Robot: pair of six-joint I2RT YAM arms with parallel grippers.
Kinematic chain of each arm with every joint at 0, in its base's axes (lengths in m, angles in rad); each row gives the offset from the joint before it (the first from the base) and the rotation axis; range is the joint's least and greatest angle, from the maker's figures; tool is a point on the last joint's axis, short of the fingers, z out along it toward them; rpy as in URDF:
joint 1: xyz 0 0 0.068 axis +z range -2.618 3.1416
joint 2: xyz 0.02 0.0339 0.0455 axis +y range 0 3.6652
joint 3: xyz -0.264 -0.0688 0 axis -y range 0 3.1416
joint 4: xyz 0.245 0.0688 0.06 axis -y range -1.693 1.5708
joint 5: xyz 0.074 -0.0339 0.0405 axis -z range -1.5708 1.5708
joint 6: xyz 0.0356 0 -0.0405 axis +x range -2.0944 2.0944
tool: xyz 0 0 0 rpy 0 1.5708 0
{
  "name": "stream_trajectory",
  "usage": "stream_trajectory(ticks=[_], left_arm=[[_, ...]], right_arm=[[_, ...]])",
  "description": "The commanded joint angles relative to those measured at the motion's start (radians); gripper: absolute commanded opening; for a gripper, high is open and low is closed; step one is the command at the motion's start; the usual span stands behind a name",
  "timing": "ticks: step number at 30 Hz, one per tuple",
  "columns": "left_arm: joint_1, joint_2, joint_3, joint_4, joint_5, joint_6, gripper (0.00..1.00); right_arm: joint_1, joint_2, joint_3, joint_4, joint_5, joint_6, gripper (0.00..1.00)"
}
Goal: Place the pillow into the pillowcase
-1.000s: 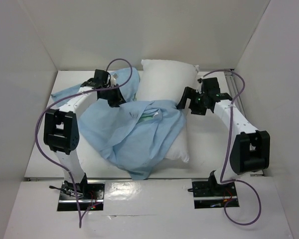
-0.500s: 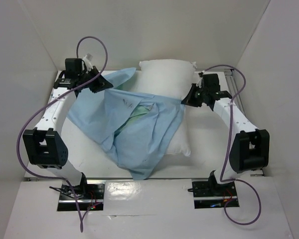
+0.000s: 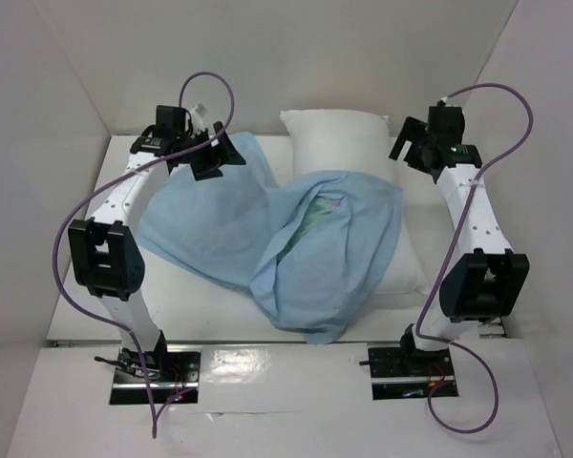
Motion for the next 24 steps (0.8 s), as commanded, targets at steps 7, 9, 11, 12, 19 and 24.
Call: stream_trajectory(ticks=[7, 9, 11, 12, 19, 24], left_arm=[[0.155, -0.004, 0.047, -0.213, -0.338, 0.049, 0.99], [0.24, -0.004, 0.0, -0.225, -0.38, 0.007, 0.99], [0.276, 0.005, -0.022, -0.235, -0.421, -0.008, 0.99], [0.29, 0.005, -0.031, -0.235, -0.456, -0.008, 0.99], [0.385, 0.083, -0.097, -0.268, -0.521, -0.056, 1.0], [0.394, 0.068, -0.229, -0.239, -0.512, -0.056, 1.0]], right_arm=[[0.057, -0.089, 0.059, -0.085, -0.115, -0.055, 0.99], [0.094, -0.12, 0.042, -0.125, -0.15, -0.079, 0.99], [0.12, -0.129, 0.029, -0.157, -0.131, -0.079, 0.99], [0.143, -0.147, 0.014, -0.169, -0.13, -0.09, 0.99], [0.23, -0.192, 0.005, -0.328, -0.167, -0.111, 0.99], [0.29, -0.214, -0.072, -0.325, -0.245, -0.079, 0.99]])
